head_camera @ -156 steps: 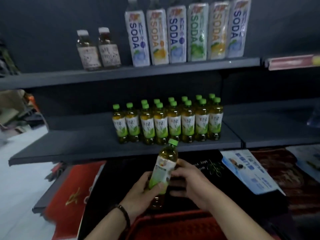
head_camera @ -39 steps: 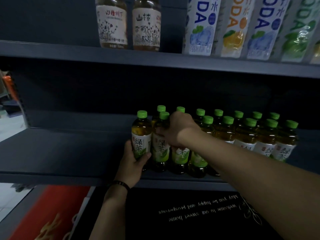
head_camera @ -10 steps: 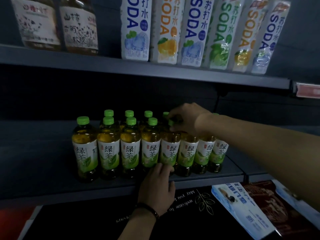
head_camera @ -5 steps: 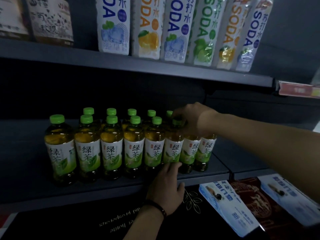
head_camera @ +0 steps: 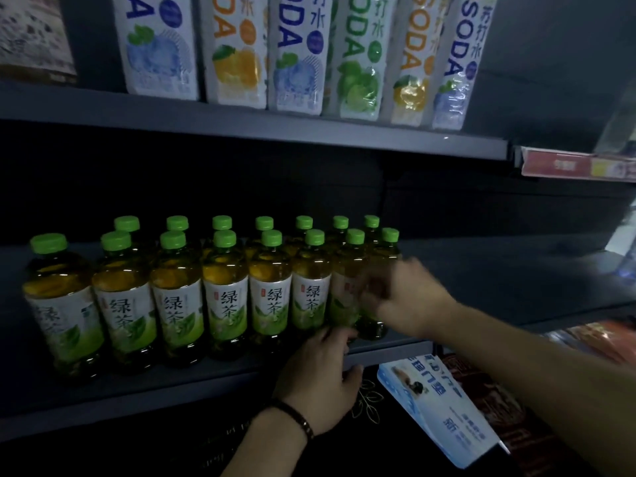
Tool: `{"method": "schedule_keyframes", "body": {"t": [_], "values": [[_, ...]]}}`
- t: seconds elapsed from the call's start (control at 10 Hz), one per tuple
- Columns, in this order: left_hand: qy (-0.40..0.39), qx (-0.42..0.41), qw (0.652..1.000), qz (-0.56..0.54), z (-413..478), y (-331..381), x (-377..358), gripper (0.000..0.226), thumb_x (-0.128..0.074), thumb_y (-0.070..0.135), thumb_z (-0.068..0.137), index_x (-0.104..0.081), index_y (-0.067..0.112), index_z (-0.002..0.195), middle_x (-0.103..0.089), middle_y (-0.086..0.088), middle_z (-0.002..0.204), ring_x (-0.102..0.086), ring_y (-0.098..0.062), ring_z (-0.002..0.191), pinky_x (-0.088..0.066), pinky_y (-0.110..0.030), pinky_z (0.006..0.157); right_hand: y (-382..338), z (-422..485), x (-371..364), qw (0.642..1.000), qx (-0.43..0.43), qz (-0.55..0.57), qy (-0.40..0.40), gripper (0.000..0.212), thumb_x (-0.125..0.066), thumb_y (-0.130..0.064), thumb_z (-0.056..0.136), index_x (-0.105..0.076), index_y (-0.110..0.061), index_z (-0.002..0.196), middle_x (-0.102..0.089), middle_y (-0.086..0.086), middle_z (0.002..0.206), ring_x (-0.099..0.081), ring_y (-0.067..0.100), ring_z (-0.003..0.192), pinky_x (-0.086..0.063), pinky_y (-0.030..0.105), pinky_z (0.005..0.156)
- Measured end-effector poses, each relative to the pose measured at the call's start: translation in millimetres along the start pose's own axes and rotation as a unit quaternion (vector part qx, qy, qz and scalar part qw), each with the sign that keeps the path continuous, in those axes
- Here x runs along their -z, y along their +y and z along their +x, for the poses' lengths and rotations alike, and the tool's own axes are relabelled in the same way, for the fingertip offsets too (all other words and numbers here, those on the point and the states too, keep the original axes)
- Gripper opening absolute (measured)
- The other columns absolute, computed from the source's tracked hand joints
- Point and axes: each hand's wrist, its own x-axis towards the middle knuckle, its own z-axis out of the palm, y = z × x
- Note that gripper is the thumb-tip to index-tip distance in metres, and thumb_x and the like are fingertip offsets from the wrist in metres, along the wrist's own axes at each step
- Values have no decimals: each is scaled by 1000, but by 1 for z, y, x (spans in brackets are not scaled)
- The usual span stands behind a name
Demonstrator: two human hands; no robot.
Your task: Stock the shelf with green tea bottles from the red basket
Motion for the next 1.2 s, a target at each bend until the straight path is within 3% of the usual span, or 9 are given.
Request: {"method": "schedule_keyframes", "body": {"t": [0.1, 0.2, 0.4, 0.5, 0.6, 0.7, 0.8, 1.0, 1.2], "values": [[-21, -2, 999, 34, 13, 10, -12, 25, -66, 36, 96, -58, 26, 116, -62, 2, 121, -60, -20, 113, -53, -33, 91, 24, -11, -36, 997, 53, 15, -59, 15, -58, -29, 92, -72, -24, 96, -72, -4, 87, -68, 15, 80, -59, 45, 73], [-19, -2, 997, 77, 26, 12, -19, 27, -68, 34, 92, -61, 27, 117, -65, 4, 123, -61, -20, 118, -56, -40, 97, 36, -4, -56, 995, 80, 34, -53, 16, -56, -15, 96, -70, -18, 103, -74, 2, 101, -68, 19, 92, -57, 44, 80], [-11, 9, 998, 69, 33, 16, -25, 34, -72, 33, 89, -58, 33, 120, -65, 8, 121, -63, -13, 115, -57, -32, 95, 37, 3, -60, 994, 91, 13, -55, 17, -59, -9, 95, -66, -14, 110, -72, 8, 112, -66, 27, 102, -57, 45, 84], [-22, 13, 996, 82, 31, 17, -24, 23, -69, 33, 93, -62, 31, 114, -63, 8, 114, -63, -13, 107, -49, -23, 85, 47, -11, -56, 996, 70, 52, -3, 13, -50, -28, 93, -62, -23, 94, -70, 1, 96, -66, 25, 86, -57, 48, 73], [-46, 21, 993, 108, 29, 19, -21, 22, -66, 35, 95, -65, 30, 116, -57, 14, 104, -62, -10, 99, -54, -26, 84, 66, -25, -53, 998, -7, 22, 56, 11, -50, -40, 89, -57, -32, 92, -63, -2, 99, -66, 26, 84, -57, 41, 67], [-63, 43, 990, 119, 31, 21, -19, 25, -68, 37, 94, -64, 32, 118, -57, 15, 104, -63, -11, 97, -57, -30, 85, 84, -23, -63, 988, -112, 65, 88, 33, -71, -46, 88, -51, -26, 104, -56, 3, 108, -65, 30, 94, -54, 39, 74], [-66, 64, 985, 146, 34, 24, -17, 22, -67, 39, 94, -63, 32, 114, -62, 10, 108, -64, -14, 97, -59, -35, 86, 89, -12, -78, 970, -162, 170, 62, 58, -78, -48, 87, -42, -17, 120, -64, 9, 116, -65, 31, 107, -52, 37, 81], [-62, 77, 973, 209, 39, 26, -14, 22, -64, 42, 96, -60, 29, 113, -64, 6, 115, -64, -21, 104, -56, -34, 85, 87, 1, -97, 972, -133, 174, 88, 45, -78, -42, 89, -51, -21, 118, -71, 8, 116, -68, 29, 107, -60, 45, 86], [-47, 84, 974, 206, 41, 25, -17, 19, -63, 41, 96, -61, 27, 109, -63, 4, 112, -64, -21, 102, -56, -33, 83, 88, 2, -98, 968, -145, 192, 68, 50, -76, -42, 92, -49, -17, 125, -69, 11, 123, -67, 29, 112, -58, 39, 89]]}}
